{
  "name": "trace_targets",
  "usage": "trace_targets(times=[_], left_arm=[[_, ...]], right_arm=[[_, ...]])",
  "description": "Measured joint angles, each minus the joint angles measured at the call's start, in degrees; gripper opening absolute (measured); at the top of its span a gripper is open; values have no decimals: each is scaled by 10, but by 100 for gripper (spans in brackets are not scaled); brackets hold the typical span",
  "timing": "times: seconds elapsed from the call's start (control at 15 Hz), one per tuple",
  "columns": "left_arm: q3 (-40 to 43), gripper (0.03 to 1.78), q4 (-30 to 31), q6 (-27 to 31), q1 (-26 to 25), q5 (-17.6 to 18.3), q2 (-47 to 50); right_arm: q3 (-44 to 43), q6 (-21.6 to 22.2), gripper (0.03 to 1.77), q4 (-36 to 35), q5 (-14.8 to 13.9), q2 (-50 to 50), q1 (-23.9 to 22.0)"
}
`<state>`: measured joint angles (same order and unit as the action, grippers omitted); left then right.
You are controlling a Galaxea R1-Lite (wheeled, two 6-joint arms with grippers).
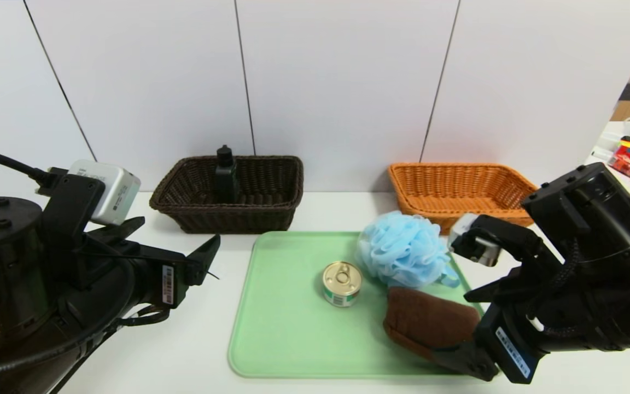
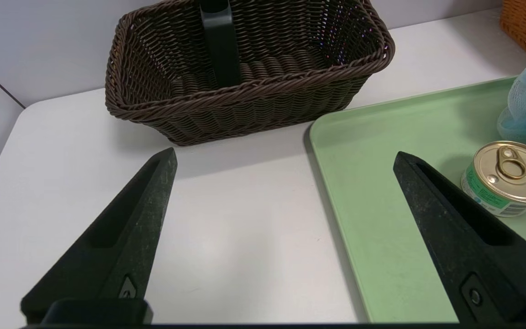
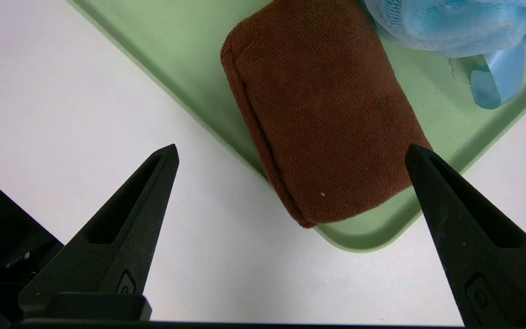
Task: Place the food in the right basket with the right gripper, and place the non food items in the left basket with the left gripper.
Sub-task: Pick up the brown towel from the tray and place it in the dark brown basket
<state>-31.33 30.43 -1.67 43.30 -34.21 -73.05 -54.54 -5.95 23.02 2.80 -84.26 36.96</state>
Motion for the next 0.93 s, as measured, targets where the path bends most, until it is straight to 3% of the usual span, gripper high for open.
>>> trace_targets(times=[0.27,0.53,0.93], left_arm=[[-2,169,1,1,0,1,-4],[-3,169,0,1,0,1,-8],[-2,169,1,1,0,1,-8]], right_arm=[[-12,-3,171,-7,13,-36,5],[14,-5,171,-75,28,-70,8],[44,-7,171,-111,29,-106,17]])
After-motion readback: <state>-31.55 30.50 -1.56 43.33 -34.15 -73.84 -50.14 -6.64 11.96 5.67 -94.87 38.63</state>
